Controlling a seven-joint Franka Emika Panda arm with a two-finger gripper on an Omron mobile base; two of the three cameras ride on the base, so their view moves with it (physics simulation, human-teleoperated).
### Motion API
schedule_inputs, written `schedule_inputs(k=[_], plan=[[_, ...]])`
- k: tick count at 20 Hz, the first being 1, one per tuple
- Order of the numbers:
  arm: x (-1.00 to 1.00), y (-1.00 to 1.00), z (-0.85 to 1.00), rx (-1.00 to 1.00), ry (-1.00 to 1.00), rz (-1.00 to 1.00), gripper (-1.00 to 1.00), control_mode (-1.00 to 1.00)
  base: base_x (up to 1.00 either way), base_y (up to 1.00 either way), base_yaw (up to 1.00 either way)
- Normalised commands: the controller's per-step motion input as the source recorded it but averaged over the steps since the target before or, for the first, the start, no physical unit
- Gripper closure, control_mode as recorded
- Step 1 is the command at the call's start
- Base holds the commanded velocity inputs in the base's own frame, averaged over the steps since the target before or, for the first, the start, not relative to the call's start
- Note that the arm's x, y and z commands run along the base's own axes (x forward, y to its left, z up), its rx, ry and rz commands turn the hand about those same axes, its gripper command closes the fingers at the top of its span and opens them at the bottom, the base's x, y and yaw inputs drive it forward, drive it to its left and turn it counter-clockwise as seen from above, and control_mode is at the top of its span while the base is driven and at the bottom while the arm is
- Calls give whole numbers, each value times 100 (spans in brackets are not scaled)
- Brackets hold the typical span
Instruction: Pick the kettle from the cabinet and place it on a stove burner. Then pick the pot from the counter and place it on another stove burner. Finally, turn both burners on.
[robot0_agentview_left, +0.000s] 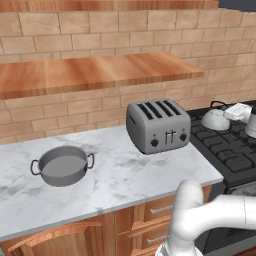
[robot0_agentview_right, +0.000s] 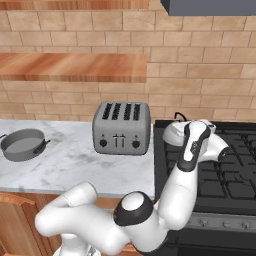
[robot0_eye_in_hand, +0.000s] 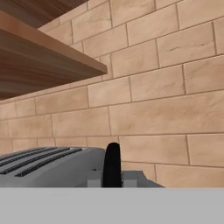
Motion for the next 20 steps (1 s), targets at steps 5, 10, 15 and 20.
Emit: schedule_inputs(k=[5,10,15,20], plan=[[22,-11,-12,0,0,0,100,-100,0,0,0],[12,-14,-19,0,0,0,100,-100,0,0,0],[14,-12,-20,0,-1,0,100,-100,0,0,0],[20,-8,-18,0,-3,0,100,-100,0,0,0]])
